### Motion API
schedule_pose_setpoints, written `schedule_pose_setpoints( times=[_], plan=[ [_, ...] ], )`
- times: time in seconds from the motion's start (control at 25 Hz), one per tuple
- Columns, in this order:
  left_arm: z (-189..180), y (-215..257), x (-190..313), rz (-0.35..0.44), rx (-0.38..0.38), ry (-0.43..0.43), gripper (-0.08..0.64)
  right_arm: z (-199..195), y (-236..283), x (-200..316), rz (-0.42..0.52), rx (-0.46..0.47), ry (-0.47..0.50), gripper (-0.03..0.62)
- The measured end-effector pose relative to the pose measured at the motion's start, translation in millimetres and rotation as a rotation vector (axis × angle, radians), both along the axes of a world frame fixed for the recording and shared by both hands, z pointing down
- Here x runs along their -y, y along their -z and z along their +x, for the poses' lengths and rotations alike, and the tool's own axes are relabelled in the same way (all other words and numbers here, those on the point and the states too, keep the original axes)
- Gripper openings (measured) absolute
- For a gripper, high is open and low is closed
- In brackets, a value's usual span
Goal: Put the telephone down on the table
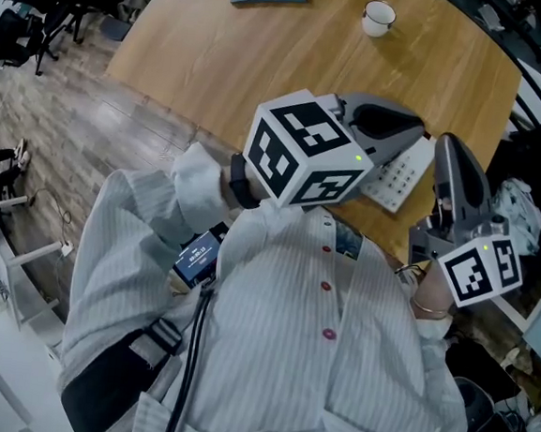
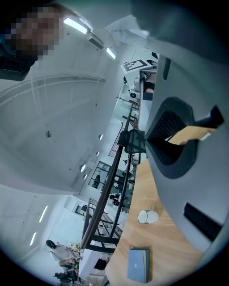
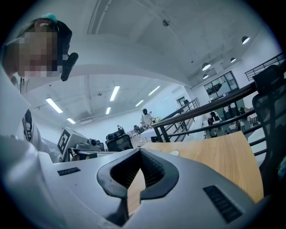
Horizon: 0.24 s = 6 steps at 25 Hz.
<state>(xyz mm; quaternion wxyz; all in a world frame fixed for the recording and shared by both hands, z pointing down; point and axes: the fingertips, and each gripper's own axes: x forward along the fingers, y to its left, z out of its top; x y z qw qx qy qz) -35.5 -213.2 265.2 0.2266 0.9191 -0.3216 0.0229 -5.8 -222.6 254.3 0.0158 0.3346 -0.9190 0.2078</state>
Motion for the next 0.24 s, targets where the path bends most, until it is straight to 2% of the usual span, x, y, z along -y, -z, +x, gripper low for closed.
schedule_pose_setpoints(
  times=[0.24],
  plan=[
    [3.8, -0.1, -3.0, -0.002, 0.018, -0.021, 0.009, 3.4, 2.8, -3.2, -0.002, -0.003, -0.016, 0.035]
  ],
)
